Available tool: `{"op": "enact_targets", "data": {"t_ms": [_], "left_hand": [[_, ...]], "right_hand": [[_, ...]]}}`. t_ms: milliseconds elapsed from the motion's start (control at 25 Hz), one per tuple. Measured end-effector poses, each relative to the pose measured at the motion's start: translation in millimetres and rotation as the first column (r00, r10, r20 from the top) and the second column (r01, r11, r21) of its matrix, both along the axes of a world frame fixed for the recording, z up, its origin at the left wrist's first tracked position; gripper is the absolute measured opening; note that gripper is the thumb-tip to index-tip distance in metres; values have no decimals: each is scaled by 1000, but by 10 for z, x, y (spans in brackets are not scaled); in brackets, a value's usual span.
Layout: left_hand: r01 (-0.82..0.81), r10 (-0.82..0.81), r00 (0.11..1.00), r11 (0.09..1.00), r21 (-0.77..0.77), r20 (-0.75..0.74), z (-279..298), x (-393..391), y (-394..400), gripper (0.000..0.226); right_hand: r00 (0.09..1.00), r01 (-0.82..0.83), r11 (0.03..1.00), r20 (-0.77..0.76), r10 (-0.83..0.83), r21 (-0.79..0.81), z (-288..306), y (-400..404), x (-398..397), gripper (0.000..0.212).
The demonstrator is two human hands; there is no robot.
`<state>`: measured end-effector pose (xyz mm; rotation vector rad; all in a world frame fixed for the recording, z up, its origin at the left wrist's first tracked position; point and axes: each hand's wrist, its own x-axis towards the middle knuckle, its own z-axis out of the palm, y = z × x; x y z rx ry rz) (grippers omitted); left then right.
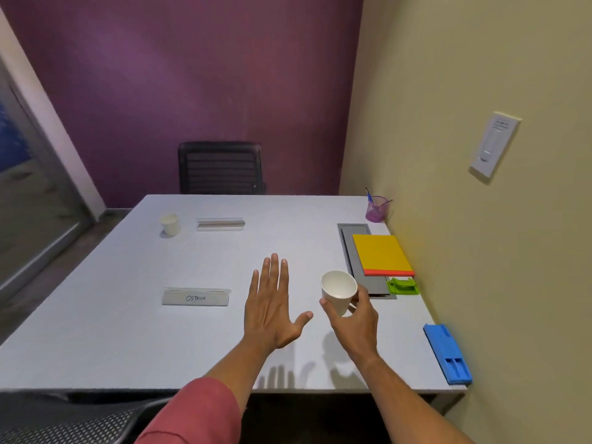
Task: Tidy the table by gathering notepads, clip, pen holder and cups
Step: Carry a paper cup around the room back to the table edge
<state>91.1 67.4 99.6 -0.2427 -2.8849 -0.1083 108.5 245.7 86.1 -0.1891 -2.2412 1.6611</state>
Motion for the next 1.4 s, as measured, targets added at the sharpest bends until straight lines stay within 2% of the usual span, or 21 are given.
{"op": "enact_targets", "data": {"t_ms": [240, 520, 800, 1040, 1400], "left_hand": [[-120, 120, 992, 993, 6, 28, -148, -452, -319, 113], [-255, 252, 964, 967, 22, 86, -479, -936, -838, 116], [-359, 350, 921, 933, 20, 170, -842, -995, -1176, 115], [-445, 423, 881, 893, 64, 212, -1102, -1022, -1323, 117], [-482, 454, 859, 873, 75, 237, -1349, -1119, -1349, 113]], "right_hand": [[988, -139, 990, 60, 141, -38, -165, -311, -644, 58], [948, -281, 960, 159, 277, 3, -449, -769, -1369, 56], [889, -390, 921, 262, 375, 5, -804, -1112, -1729, 56], [841, -462, 886, 330, 428, 28, -1089, -1318, -1958, 56], [833, -475, 878, 352, 428, 56, -1444, -1416, -2093, 57]]}}
